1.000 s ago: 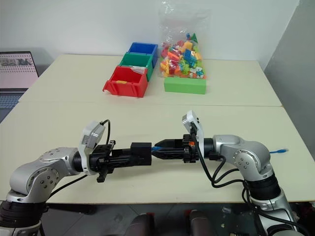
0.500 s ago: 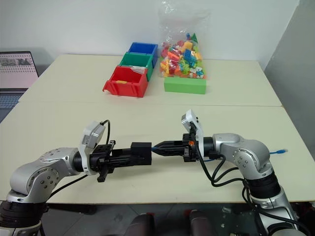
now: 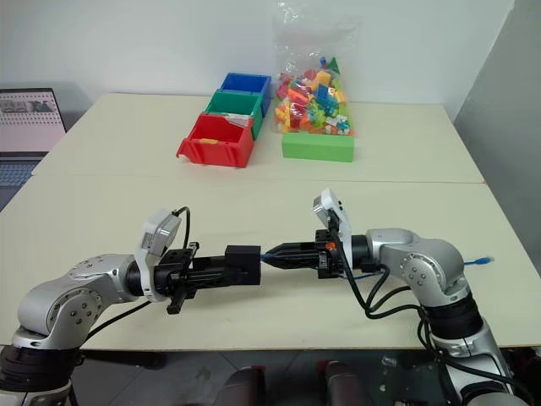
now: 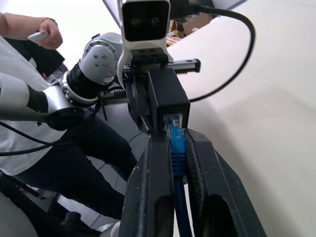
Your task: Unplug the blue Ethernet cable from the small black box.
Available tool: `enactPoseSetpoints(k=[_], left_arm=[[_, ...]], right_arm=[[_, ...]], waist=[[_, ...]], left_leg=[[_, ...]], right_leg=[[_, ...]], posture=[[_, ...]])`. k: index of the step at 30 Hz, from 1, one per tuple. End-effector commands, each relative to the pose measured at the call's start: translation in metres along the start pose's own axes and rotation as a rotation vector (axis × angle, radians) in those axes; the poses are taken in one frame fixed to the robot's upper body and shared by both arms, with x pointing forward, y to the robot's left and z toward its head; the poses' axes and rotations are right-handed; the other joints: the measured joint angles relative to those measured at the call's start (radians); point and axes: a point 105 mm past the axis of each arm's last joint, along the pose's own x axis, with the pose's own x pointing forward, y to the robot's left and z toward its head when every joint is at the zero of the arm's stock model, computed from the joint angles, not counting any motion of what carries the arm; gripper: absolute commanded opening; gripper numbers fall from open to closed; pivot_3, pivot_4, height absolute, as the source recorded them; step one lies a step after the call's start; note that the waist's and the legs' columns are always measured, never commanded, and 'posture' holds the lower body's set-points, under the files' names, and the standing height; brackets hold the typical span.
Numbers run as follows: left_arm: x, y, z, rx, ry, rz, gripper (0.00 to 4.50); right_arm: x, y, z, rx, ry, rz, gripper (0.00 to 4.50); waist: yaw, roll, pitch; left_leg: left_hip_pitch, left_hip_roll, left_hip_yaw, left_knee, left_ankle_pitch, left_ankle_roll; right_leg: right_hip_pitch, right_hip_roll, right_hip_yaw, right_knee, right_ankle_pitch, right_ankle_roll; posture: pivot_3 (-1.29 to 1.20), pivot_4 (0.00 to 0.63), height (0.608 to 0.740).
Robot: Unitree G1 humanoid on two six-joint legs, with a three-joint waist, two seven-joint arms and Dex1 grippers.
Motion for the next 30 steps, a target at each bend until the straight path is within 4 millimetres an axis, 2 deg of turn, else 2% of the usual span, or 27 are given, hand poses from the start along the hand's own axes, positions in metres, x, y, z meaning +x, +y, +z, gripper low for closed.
enactPoseSetpoints(k=[1, 4, 5, 7, 10, 14, 17, 21, 23, 24, 25, 30], left_arm=[[-0.011, 0.001, 0.011, 0.037, -0.05, 0.05, 0.78], [-0.015, 0.003, 0.009, 0.028, -0.06, 0.092, 0.78], [-0.018, 0.006, 0.009, 0.027, -0.064, 0.115, 0.78], [-0.022, 0.01, 0.01, 0.023, -0.078, 0.156, 0.78], [-0.028, 0.017, 0.01, 0.02, -0.096, 0.213, 0.78], [-0.028, 0.021, 0.005, 0.026, -0.083, 0.246, 0.78], [-0.025, 0.022, 0.002, 0.035, -0.075, 0.25, 0.78], [-0.018, 0.025, 0.001, 0.064, -0.085, 0.277, 0.78], [-0.017, 0.025, -0.001, 0.073, -0.083, 0.287, 0.78], [-0.017, 0.026, -0.002, 0.077, -0.083, 0.3, 0.78], [-0.017, 0.027, -0.003, 0.081, -0.084, 0.31, 0.78], [-0.02, 0.04, 0.004, 0.113, -0.139, 0.417, 0.78]], right_arm=[[-0.011, -0.001, 0.005, -0.021, -0.021, -0.028, 0.07], [-0.014, -0.006, 0.005, -0.025, -0.04, -0.066, 0.07], [-0.015, -0.015, 0.008, -0.047, -0.059, -0.121, 0.07], [-0.015, -0.036, 0.015, -0.105, -0.088, -0.248, 0.07], [-0.018, -0.087, 0.034, -0.239, -0.129, -0.564, 0.07], [-0.017, -0.133, 0.051, -0.329, -0.13, -0.82, 0.07], [-0.013, -0.154, 0.055, -0.329, -0.111, -0.911, 0.07], [0.005, -0.182, 0.047, -0.264, -0.034, -0.993, 0.07], [0.004, -0.187, 0.045, -0.257, -0.028, -1.015, 0.78], [0.003, -0.189, 0.046, -0.26, -0.031, -1.02, 0.86], [0.002, -0.19, 0.047, -0.263, -0.04, -1.022, 1.22], [0.003, -0.178, 0.066, -0.34, -0.103, -0.952, 2.39]], waist=[[0.0, 0.0, 0.0], [0.0, 0.0, 0.0], [0.0, 0.0, 0.0], [-0.001, 0.0, 0.0], [-0.009, 0.0, 0.0], [-0.016, 0.001, 0.001], [-0.015, 0.001, 0.001], [-0.017, 0.001, 0.001], [-0.017, 0.001, 0.001], [-0.016, 0.001, 0.001], [-0.013, 0.001, 0.001], [-0.013, 0.001, 0.001]], left_leg=[[0.0, 0.0, 0.0, 0.0, 0.0, 0.0], [0.0, 0.0, 0.0, 0.0, 0.0, 0.0], [0.0, 0.0, 0.0, 0.0, 0.0, 0.0], [0.0, 0.0, 0.0, 0.0, 0.0, 0.0], [0.0, 0.0, 0.0, 0.0, 0.0, 0.0], [0.0, 0.0, 0.002, 0.0, 0.0, 0.0], [-0.001, 0.0, 0.002, -0.002, 0.0, 0.0], [-0.001, 0.0, 0.004, -0.002, 0.0, 0.0], [-0.001, 0.0, 0.003, -0.002, 0.0, 0.0], [-0.001, 0.0, 0.003, -0.002, 0.0, 0.0], [-0.001, 0.0, 0.003, -0.002, 0.0, 0.0], [-0.002, 0.0, 0.003, -0.002, 0.0, 0.0]], right_leg=[[0.0, 0.0, 0.0, 0.0, 0.0, 0.0], [0.0, 0.0, 0.0, 0.0, 0.0, 0.0], [0.0, 0.0, 0.0, 0.0, 0.0, 0.0], [0.0, 0.0, 0.001, -0.001, 0.0, 0.0], [0.0, 0.0, 0.001, 0.0, 0.0, 0.0], [-0.001, 0.0, 0.001, 0.0, 0.0, 0.0], [-0.002, 0.0, 0.002, -0.001, 0.002, -0.003], [-0.002, 0.0, 0.002, -0.001, 0.003, -0.005], [-0.002, 0.0, 0.002, -0.001, 0.003, -0.005], [-0.002, 0.0, 0.003, -0.001, 0.003, -0.005], [-0.002, -0.001, 0.003, -0.001, 0.003, -0.005], [-0.002, -0.002, 0.002, -0.001, 0.003, -0.005]], posture=[[0.0, 0.15, 0.74], [0.0, 0.15, 0.74], [0.0, 0.15, 0.74], [0.0, 0.15, 0.74], [0.0, 0.15, 0.74], [0.0, 0.15, 0.74], [0.0, 0.15, 0.74], [0.0, 0.15, 0.74], [0.0, 0.15, 0.74], [0.0, 0.15, 0.74], [0.0, 0.15, 0.74], [0.0, 0.15, 0.74]])
